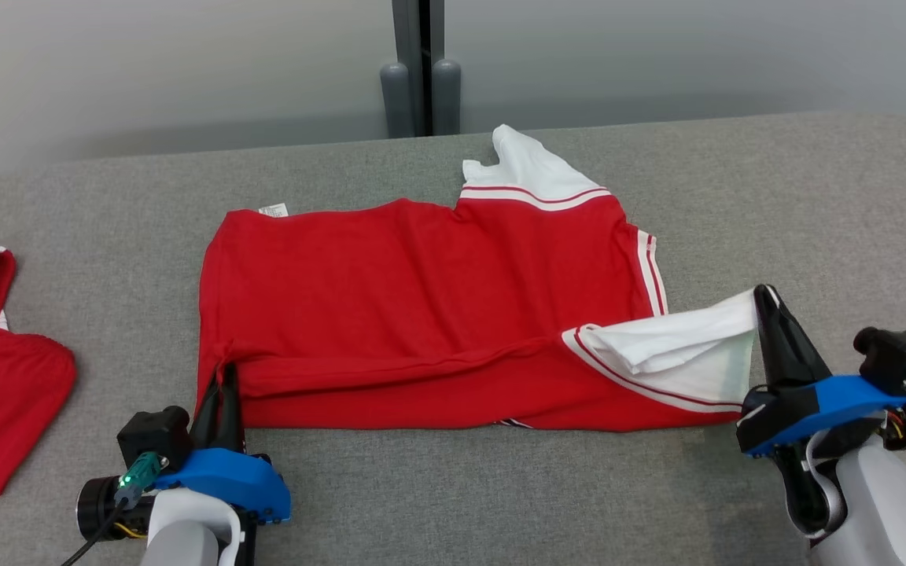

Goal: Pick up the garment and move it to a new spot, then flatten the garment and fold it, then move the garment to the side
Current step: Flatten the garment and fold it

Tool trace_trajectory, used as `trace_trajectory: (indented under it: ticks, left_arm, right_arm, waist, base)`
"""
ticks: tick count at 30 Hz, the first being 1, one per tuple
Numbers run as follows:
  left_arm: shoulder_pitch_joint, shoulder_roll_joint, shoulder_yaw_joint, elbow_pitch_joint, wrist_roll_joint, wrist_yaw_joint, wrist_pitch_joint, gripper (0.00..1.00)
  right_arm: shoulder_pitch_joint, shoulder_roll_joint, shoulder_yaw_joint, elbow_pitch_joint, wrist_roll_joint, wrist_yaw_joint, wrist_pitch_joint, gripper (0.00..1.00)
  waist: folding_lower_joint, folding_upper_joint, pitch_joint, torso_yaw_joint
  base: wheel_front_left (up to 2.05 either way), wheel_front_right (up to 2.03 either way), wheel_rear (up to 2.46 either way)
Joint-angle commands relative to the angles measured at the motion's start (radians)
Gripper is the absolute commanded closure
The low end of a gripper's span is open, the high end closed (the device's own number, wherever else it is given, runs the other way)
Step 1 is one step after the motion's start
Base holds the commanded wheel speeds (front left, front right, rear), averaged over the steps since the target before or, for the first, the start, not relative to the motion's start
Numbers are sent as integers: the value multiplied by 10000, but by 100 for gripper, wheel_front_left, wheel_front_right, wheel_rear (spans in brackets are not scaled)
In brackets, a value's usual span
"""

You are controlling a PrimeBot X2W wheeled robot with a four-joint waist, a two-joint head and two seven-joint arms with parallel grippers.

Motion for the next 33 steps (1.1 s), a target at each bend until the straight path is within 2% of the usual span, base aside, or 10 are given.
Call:
trace_trajectory:
  ticks: [1,13,14,15,16,17,18,26,32,33]
  left_arm:
    - [-417,24,-22,393,80,8,-28,100]
    - [-1408,18,-67,914,105,-36,-29,100]
    - [-1405,22,-61,793,66,-18,-29,92]
    - [-1378,25,-66,665,58,2,-29,56]
    - [-1314,24,-85,588,-3,14,-29,8]
    - [-1235,22,-131,459,-62,38,-29,0]
    - [-1139,19,-167,344,-106,54,-29,0]
    - [-243,20,-582,175,-429,-168,-29,0]
    - [-103,23,-558,773,-310,22,-29,0]
    - [-189,25,-418,1078,-260,241,-24,0]
  right_arm:
    - [-495,101,-70,307,-175,-3,-48,100]
    - [-1849,424,-281,2124,-953,-3,-452,100]
    - [-1895,464,-349,2172,-933,-3,-500,100]
    - [-1942,487,-407,2205,-965,-3,-521,100]
    - [-1986,518,-484,2206,-984,-3,-541,73]
    - [-2006,559,-549,2179,-970,-3,-561,17]
    - [-2010,600,-627,2067,-932,-3,-565,0]
    - [-971,792,-1133,891,-1081,-3,-560,0]
    - [-429,866,-1205,608,-1132,-3,-561,0]
    - [-303,874,-1197,564,-1128,-2,-562,0]
  waist:
    - [-3,-3,279,155]
    - [-3,-3,887,387]
    - [-3,-3,906,395]
    - [-3,-3,923,401]
    - [-3,-3,935,405]
    - [-3,-3,936,404]
    - [-3,-3,928,398]
    - [-3,-3,802,271]
    - [-3,-3,769,133]
    - [-3,-3,747,83]
  base:
    - [0,0,0]
    - [0,0,0]
    - [0,0,0]
    - [0,0,0]
    - [0,0,0]
    - [0,0,0]
    - [0,0,0]
    - [0,0,0]
    - [0,0,0]
    - [0,0,0]
